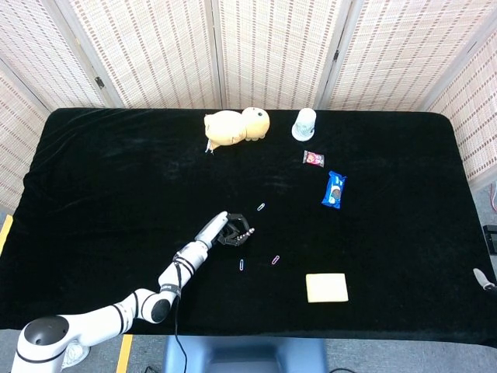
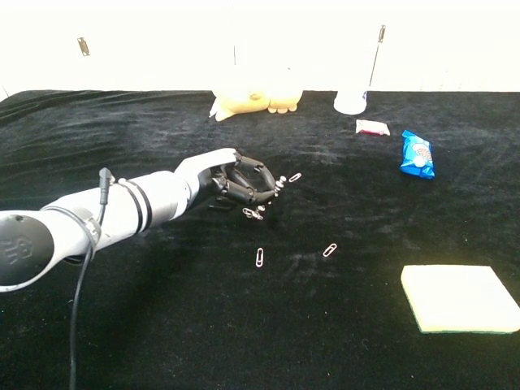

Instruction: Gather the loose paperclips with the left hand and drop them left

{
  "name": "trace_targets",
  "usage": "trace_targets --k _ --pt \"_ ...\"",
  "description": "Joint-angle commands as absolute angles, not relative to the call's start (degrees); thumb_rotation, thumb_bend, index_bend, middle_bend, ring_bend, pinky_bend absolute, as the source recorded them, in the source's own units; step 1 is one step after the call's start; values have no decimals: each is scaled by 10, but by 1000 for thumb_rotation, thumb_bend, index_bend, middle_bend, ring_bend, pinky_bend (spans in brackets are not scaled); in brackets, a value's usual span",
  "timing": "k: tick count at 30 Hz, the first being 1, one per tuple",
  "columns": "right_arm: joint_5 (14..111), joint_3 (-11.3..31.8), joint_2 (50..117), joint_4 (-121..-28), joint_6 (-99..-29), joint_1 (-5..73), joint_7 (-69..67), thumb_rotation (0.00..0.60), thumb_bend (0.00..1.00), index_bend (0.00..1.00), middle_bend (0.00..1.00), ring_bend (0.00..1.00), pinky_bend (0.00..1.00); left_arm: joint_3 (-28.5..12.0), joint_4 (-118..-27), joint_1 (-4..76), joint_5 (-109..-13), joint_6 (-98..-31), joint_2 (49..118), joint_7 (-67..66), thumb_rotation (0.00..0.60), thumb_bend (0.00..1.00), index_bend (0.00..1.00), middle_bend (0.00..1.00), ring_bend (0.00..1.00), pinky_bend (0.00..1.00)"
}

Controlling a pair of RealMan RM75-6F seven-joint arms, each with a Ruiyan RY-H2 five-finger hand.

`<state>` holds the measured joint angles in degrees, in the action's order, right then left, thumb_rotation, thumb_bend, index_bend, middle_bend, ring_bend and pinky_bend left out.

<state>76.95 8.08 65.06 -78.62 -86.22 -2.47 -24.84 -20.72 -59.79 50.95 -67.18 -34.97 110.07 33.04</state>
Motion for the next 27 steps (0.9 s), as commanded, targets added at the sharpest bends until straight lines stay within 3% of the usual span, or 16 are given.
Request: trace_targets --k 1,7,18,27 --pt "769 82 651 -785 -864 -27 -251 600 235 0 0 53 8 -206 -590 514 -677 -347 1106 337 600 464 785 1000 1000 1000" --pt "773 81 651 -783 -858 -26 -253 600 236 0 0 53 8 -203 -608 508 -689 -368 1093 335 600 463 785 1000 1000 1000" --pt "786 78 653 -786 -849 -18 -240 600 235 0 0 53 8 -187 -733 461 -670 -424 1029 279 600 463 785 1000 1000 1000" --pt "810 70 651 -792 -848 -12 -237 600 235 0 0 53 8 -149 -821 409 -653 -485 1013 231 600 464 785 1000 1000 1000"
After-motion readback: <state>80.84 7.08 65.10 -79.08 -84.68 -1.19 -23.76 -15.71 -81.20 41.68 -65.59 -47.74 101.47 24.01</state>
